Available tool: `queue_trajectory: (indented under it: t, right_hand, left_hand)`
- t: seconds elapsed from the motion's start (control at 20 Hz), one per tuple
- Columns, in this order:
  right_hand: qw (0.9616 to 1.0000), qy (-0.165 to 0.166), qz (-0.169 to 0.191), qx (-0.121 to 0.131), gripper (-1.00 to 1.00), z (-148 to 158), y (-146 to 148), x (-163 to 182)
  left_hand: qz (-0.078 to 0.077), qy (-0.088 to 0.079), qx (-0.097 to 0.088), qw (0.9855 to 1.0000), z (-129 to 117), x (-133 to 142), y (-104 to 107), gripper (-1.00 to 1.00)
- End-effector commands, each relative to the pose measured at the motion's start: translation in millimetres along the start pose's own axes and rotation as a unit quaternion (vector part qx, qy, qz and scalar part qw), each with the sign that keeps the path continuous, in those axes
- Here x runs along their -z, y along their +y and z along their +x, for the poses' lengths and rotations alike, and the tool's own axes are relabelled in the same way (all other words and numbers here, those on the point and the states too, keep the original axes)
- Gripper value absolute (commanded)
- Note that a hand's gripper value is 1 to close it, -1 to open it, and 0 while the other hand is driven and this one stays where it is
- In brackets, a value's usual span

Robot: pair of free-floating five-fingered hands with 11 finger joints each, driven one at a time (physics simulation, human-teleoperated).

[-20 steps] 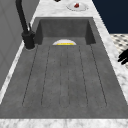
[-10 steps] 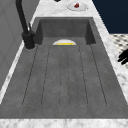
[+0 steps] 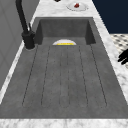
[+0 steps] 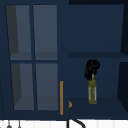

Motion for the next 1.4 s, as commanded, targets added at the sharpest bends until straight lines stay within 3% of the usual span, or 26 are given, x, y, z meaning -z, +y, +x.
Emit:
queue_trajectory:
  t: [0.0,0.2,0.55,0.75,0.85,1.35]
  right_hand:
    - [0.9996,-0.011,-0.011,0.023,1.00,0.2,-5.6,31.0]
    - [0.9995,-0.013,-0.006,0.028,1.00,-0.4,-7.8,65.0]
    - [0.9999,-0.006,0.000,0.013,1.00,-4.5,4.8,131.5]
    - [0.9999,-0.005,0.000,0.013,1.00,-8.5,22.1,174.4]
    - [0.9996,-0.012,0.001,0.027,1.00,-11.4,32.1,195.0]
    - [0.9996,-0.015,-0.009,0.024,1.00,-26.5,74.9,287.4]
  left_hand:
    - [0.000,0.000,0.000,1.0000,0.0,0.0,0.0,0.00]
    - [0.000,0.000,0.000,1.0000,0.0,0.0,0.0,0.00]
    - [0.000,0.000,0.000,1.0000,0.0,0.0,0.0,0.00]
    - [0.000,0.000,0.000,1.0000,0.0,0.0,0.0,0.00]
    - [0.000,0.000,0.000,1.0000,0.0,0.0,0.0,0.00]
    - [0.000,0.000,0.000,1.0000,0.0,0.0,0.0,0.00]
